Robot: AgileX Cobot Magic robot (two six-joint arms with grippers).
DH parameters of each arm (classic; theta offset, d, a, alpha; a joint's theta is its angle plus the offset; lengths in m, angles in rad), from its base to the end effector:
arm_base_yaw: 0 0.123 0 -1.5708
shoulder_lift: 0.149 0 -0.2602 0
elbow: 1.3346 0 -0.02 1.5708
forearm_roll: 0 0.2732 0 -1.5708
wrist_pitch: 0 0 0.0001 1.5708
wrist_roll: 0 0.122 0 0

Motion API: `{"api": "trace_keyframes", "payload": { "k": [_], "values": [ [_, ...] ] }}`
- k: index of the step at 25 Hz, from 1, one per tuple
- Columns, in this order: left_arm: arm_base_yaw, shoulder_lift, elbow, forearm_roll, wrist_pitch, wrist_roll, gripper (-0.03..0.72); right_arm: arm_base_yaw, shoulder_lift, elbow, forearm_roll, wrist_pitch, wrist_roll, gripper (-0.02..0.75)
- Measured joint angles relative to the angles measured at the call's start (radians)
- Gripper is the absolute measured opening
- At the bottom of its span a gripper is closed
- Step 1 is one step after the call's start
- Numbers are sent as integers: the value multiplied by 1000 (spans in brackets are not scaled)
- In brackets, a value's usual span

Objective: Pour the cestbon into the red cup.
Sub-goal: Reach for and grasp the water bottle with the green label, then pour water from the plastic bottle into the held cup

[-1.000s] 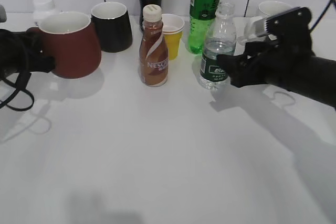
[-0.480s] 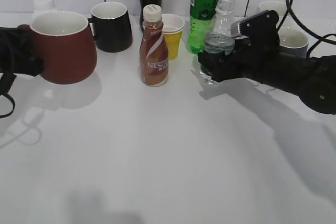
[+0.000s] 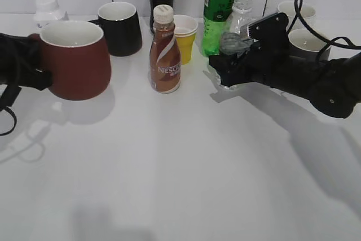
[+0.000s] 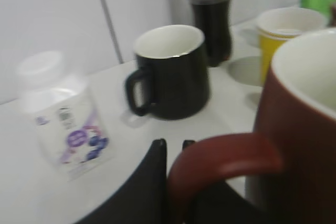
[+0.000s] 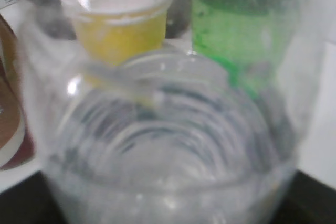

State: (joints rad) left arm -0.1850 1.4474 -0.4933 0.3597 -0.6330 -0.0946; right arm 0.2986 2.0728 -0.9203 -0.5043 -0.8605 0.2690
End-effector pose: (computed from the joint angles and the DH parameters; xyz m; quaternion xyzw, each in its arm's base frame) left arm 0.3038 -0.0827 0.1564 0.2135 0.7633 -0.0787 0.6047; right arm 0.3852 0.1653 0.0702 -0.2567 0.7474 0.2134 0.5744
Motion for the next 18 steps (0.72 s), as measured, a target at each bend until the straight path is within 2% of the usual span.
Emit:
{"api": "trace_keyframes", "payload": {
  "k": [5,11,18],
  "values": [
    [-75,0,0,85,23,-39,49,0,-16,0,-4,4,0,473],
    [-242,5,0,111,59,-41,49,0,-120,15,-35,12,-30,473],
    [-351,131,-74,75,66,-42,49,2,-263,35,-276,21,-285,473]
  ]
}}
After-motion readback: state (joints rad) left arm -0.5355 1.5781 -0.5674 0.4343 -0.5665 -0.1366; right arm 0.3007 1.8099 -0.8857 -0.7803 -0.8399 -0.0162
